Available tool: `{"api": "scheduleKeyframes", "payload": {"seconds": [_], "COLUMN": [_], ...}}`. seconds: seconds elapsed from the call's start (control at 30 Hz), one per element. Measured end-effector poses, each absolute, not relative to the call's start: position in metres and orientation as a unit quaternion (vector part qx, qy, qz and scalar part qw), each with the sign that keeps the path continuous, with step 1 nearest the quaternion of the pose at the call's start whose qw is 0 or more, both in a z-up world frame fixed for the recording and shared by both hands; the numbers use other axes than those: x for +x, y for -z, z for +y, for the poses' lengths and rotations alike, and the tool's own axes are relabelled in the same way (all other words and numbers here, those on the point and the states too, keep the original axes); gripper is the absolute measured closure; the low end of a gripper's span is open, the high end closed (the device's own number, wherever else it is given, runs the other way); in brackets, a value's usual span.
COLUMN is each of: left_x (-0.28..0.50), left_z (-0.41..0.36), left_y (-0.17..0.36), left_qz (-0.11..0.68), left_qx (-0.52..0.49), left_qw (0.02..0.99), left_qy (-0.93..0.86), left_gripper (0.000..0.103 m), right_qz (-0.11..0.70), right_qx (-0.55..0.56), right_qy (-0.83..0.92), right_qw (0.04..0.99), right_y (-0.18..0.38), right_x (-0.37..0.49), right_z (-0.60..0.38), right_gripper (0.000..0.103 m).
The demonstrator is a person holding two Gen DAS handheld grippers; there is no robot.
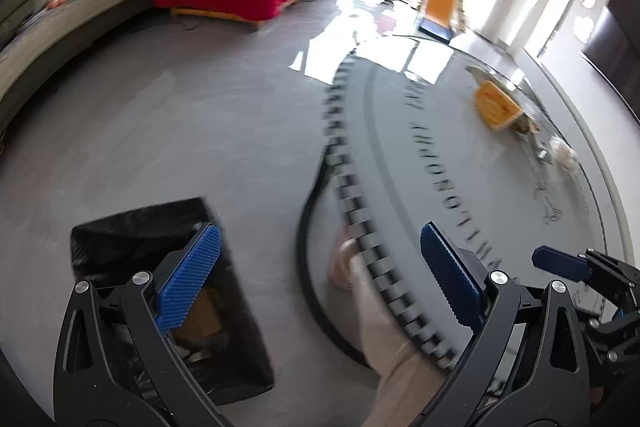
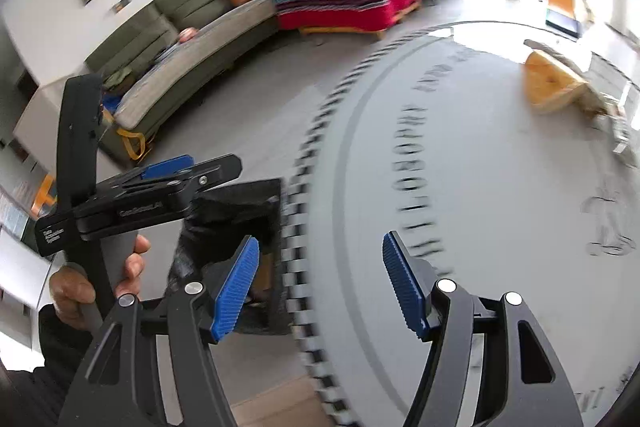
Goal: Collect trash
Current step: 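Move both grippers back over the table of trash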
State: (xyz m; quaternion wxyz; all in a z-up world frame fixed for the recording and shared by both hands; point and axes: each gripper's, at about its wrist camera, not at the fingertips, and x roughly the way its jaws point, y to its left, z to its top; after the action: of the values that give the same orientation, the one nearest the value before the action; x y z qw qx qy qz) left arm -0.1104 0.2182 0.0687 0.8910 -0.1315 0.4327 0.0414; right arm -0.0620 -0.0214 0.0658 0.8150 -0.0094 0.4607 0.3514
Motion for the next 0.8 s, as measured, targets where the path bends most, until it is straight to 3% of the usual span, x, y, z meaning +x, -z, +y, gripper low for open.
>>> {"api": "scheduleKeyframes", "payload": {"seconds": [0.43, 0.8], "left_x": [-0.015, 0.091], "left_z": [0.122, 0.061], "left_y": [-0.08, -0.077], "left_qz": [0.448, 0.483], "left_qx": [-0.075, -0.087], "left_qw": [0.89, 0.87], "left_qy": [0.048, 0.055], "left_gripper": [0.006, 0.006], "right_qz": [0.462, 0.462], "right_qx": [0.031, 0.055], "right_qy": [-0.255, -0.16], "right_qw": [0.849, 0.87], "right_y": [-0.06, -0.047], "right_x": [0.005, 0.088], "right_z": [-0.118, -0.204], "right_gripper": [0.037, 0.037]}}
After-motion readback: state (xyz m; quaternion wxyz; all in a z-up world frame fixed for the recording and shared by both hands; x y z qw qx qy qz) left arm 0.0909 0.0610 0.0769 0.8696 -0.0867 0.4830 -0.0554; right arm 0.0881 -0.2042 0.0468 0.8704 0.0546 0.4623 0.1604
